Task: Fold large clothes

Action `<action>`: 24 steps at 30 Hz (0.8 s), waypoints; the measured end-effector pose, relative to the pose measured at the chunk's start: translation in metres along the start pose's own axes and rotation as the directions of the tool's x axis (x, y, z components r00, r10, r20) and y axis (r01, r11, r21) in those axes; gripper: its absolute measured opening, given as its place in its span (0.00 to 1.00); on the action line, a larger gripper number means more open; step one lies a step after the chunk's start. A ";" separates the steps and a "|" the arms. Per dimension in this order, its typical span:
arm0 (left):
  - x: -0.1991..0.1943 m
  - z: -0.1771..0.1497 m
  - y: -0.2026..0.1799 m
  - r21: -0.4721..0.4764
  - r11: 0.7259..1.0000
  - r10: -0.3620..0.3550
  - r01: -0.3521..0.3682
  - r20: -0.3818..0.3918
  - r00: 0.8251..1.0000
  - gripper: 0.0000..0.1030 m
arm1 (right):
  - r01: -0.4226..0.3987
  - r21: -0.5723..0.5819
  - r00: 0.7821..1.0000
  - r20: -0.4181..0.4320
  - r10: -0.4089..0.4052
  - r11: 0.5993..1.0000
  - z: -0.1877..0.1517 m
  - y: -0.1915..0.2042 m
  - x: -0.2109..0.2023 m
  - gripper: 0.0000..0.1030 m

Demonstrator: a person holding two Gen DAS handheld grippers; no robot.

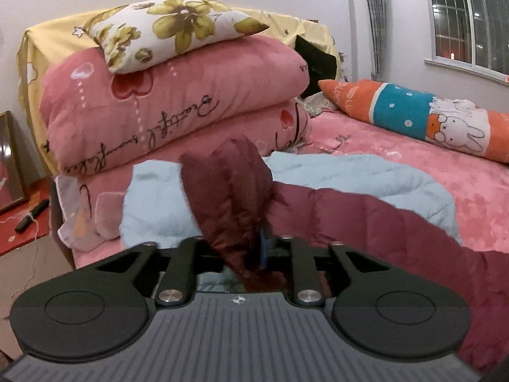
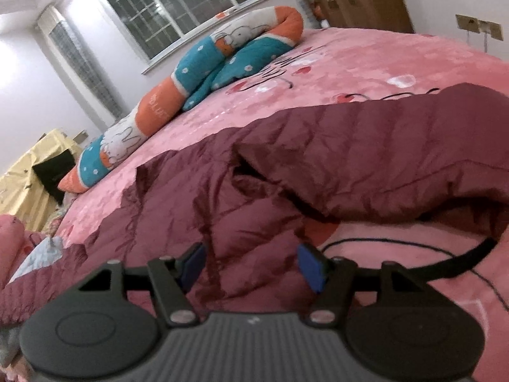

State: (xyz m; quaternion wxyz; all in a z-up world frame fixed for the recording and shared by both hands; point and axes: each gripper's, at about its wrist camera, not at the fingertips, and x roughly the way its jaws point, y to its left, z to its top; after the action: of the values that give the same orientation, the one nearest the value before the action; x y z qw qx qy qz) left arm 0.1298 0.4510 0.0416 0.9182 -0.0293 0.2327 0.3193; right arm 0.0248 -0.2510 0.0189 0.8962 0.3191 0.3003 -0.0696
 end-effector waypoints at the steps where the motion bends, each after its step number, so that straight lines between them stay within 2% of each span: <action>1: 0.004 0.001 0.001 -0.004 1.000 0.003 -0.003 0.000 1.000 0.45 | 0.010 0.012 1.000 0.009 -0.010 1.000 0.001 -0.003 -0.002 0.67; 2: 0.000 0.001 0.002 -0.010 1.000 0.004 -0.004 0.003 1.000 0.53 | 0.017 0.023 1.000 0.018 -0.017 1.000 0.002 -0.006 -0.004 0.68; 3: -0.005 0.000 0.008 -0.012 1.000 0.007 -0.007 0.006 1.000 0.55 | 0.022 0.032 0.999 0.027 -0.023 0.999 0.002 -0.008 -0.007 0.68; 4: -0.012 -0.003 0.000 -0.009 1.000 0.010 -0.010 0.009 1.000 0.56 | 0.030 0.042 0.999 0.038 -0.032 0.999 0.003 -0.011 -0.009 0.69; 9: -0.044 -0.014 0.014 0.013 1.000 0.023 -0.023 0.048 0.999 0.61 | 0.070 0.094 0.992 0.096 -0.080 0.993 0.008 -0.025 -0.025 0.72; 15: -0.099 -0.024 0.011 0.080 0.997 0.001 -0.010 0.106 0.994 0.66 | 0.183 0.199 0.964 0.155 -0.215 0.963 0.014 -0.048 -0.044 0.73; 20: -0.150 -0.030 -0.009 0.144 0.987 -0.093 0.072 0.146 0.985 0.69 | 0.234 0.280 0.937 0.189 -0.293 0.931 0.019 -0.072 -0.059 0.73; 24: -0.192 -0.037 -0.036 0.178 0.968 -0.202 0.174 0.152 0.968 0.70 | 0.250 0.328 0.923 0.205 -0.327 0.911 0.019 -0.087 -0.068 0.73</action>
State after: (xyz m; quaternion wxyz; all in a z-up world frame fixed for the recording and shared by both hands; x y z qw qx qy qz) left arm 0.0036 0.3049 0.0908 0.9601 0.0513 0.1755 0.2118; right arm -0.0481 -0.3352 0.0238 0.8489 0.3895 0.2129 -0.2868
